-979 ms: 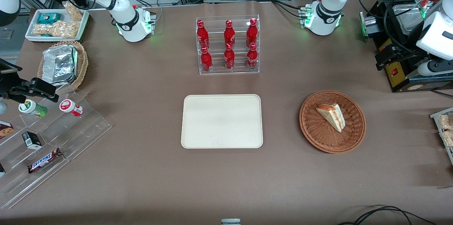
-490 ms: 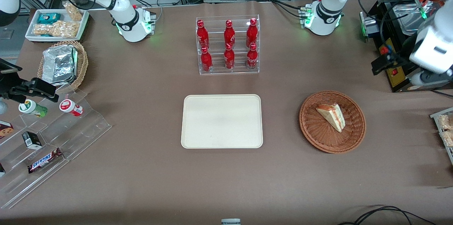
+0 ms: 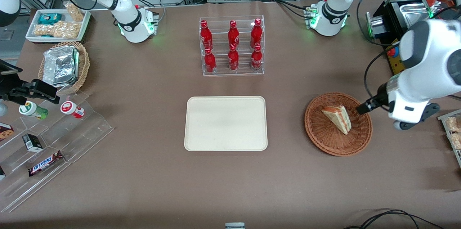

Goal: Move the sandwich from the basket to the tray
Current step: 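Move the left gripper down over the wrapped sandwich in the wicker basket, then close the left gripper on the wrapped sandwich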

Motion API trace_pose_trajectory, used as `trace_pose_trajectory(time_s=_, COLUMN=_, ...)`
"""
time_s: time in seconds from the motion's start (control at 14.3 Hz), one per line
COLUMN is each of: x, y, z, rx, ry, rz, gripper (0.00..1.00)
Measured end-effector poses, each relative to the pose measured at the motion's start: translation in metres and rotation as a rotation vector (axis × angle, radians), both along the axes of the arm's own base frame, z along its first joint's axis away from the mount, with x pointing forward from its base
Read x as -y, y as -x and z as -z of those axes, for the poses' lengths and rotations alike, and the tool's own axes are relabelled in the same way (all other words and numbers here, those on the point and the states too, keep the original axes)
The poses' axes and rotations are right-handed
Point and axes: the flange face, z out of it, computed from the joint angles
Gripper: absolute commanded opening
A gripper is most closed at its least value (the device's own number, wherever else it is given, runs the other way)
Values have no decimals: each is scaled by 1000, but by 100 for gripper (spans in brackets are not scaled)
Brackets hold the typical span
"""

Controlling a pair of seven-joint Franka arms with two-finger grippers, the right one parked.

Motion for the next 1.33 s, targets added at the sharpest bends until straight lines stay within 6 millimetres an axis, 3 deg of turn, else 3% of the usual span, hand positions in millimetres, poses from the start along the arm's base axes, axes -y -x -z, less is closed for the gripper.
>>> trace_pose_trajectory(time_s=0.35, x=5, y=0, z=51, rx=88, ry=0, rz=-211, gripper=100)
trace_pose_trajectory(time_s=0.77, x=7, y=6, z=125, rx=102, ry=25, rz=-238, gripper=100)
trace_pose_trajectory(time_s=1.33, x=3, y=21, z=173, rx=24, ry=-21, rz=-204, gripper=100)
